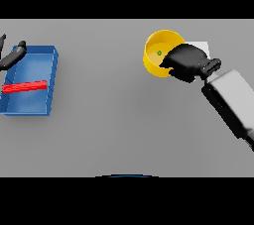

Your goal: Pick up the red beaker and tilt it to pour out 1 green nut into yellow bowl. Pick up the yellow bowl and place it on the metallic measuring scale.

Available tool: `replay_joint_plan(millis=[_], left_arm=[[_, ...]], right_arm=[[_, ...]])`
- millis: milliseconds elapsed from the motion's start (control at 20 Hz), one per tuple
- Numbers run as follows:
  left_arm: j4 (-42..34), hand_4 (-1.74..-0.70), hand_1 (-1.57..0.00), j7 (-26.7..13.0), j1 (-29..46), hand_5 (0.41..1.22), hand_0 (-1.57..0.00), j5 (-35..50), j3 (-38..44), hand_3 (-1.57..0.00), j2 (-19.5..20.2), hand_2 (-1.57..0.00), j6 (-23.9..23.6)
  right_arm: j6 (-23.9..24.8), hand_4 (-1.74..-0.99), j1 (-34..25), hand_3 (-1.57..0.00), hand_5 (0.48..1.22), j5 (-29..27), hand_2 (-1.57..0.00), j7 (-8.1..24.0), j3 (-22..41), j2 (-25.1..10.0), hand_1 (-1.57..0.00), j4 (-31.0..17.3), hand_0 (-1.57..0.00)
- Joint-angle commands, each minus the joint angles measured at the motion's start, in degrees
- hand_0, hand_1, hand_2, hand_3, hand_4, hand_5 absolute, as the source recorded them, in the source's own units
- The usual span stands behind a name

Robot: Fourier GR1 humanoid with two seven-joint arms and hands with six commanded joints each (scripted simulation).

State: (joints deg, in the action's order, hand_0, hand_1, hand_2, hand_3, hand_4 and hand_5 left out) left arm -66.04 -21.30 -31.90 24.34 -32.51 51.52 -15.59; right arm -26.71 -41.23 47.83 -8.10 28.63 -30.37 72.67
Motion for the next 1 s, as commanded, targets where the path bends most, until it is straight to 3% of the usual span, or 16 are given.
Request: replay_joint_plan(millis=[0, 250, 450, 600, 950], left_arm=[[-0.4, -0.73, 0.0, -0.9, -0.4, 0.717, 0.0, -0.1, -0.2, 0.0, -0.1, 0.0, -0.2], [-1.9, -0.74, 0.0, -1.7, 0.4, 0.734, 0.0, 0.2, -0.5, 0.0, -0.1, 0.0, -0.7], [-2.2, -0.72, 0.0, -3.4, 0.0, 0.732, 0.0, -0.4, -1.0, 0.0, 0.4, 0.0, -0.8], [-2.4, -0.72, 0.0, -2.1, 0.9, 0.717, 0.0, 0.2, -0.4, 0.0, 1.2, 0.0, -0.3], [-1.9, -0.73, 0.0, -3.4, -0.1, 0.714, 0.0, 0.0, -0.8, 0.0, 0.2, 0.0, -0.5]], right_arm=[[1.1, -1.741, 0.0, -1.15, 1.221, 0.1, -1.53, 0.0, -0.6, 0.0, -1.57, -2.1, -1.57], [6.0, -1.741, -1.9, -1.15, 1.221, 1.2, -1.55, -2.7, -2.2, -1.0, -1.57, -10.5, -1.57], [9.4, -1.741, -3.1, -1.16, 1.221, 2.4, -1.52, -2.6, -4.0, -0.5, -1.57, -17.9, -1.57], [11.6, -1.741, -4.4, -1.24, 1.221, 2.8, -1.47, -3.9, -5.2, 0.3, -1.57, -24.2, -1.57], [12.3, -1.741, -6.0, -1.41, 1.221, 2.5, -1.39, -5.2, -7.2, 2.4, -1.57, -32.5, -1.55]])
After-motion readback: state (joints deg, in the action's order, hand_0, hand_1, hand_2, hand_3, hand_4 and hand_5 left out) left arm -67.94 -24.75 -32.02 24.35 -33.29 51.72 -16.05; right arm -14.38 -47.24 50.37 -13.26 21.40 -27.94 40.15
